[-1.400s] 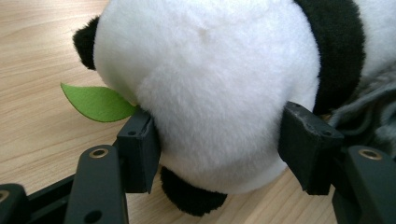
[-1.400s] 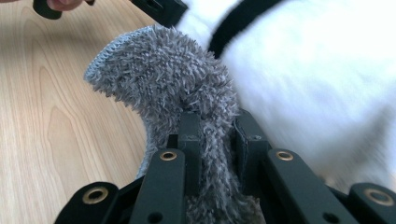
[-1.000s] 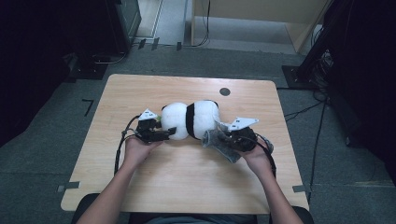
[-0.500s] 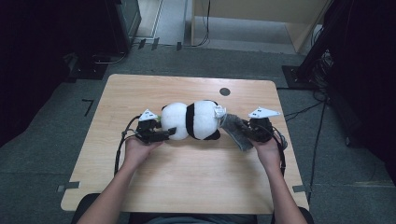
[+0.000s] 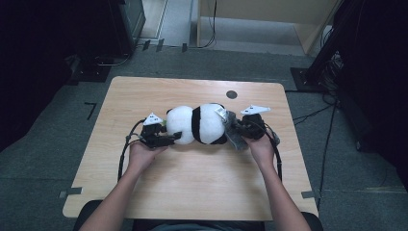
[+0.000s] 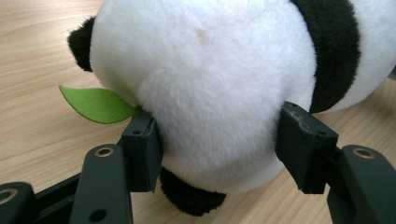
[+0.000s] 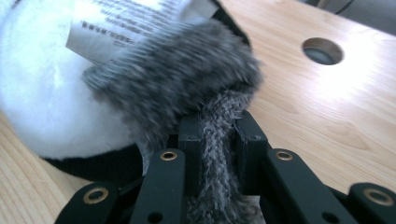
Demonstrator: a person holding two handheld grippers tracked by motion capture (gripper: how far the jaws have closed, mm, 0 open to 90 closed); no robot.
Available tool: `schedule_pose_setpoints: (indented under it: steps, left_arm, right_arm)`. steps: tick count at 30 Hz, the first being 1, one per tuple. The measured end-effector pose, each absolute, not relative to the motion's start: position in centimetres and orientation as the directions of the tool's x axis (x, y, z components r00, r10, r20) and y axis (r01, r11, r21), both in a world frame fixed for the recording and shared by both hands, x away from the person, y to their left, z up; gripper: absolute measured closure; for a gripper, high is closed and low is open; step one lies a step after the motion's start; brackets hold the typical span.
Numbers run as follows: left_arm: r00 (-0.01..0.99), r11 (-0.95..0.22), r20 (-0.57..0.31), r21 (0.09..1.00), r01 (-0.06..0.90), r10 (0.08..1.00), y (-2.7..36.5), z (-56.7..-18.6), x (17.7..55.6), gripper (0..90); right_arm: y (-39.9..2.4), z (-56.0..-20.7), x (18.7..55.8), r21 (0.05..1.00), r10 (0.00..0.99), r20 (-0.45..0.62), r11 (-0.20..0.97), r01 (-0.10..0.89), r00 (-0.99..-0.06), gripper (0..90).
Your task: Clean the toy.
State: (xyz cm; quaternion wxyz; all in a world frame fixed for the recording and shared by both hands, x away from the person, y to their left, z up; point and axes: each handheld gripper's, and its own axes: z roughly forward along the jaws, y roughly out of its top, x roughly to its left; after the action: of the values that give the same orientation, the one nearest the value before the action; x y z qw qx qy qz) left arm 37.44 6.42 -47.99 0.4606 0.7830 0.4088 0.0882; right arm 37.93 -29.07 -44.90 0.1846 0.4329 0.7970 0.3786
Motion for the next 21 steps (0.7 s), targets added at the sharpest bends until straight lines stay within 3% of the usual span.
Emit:
schedule_pose_setpoints:
  steps: [4,10,14,21]
  left_arm:
    - [0.645,-0.231,-0.250,0.792,0.566,0.722,6.4,-48.1,37.2,37.0]
    - [0.650,-0.233,-0.241,0.799,0.554,0.721,7.0,-48.0,37.4,27.0]
    - [0.657,-0.254,-0.186,0.819,0.515,0.731,8.0,-47.5,37.1,25.8]
    - [0.605,-0.202,-0.196,0.827,0.524,0.772,10.6,-47.1,37.9,27.2]
  right_arm:
    - [-28.2,-45.4,38.5,0.754,0.822,0.007,0.369,0.543,-0.569,76.9]
    - [-28.8,-45.6,38.9,0.764,0.825,0.018,0.353,0.539,-0.565,76.7]
    - [-29.2,-45.4,39.0,0.765,0.827,0.011,0.355,0.537,-0.563,76.6]
    - [-29.3,-45.4,39.6,0.761,0.828,0.008,0.358,0.541,-0.560,76.6]
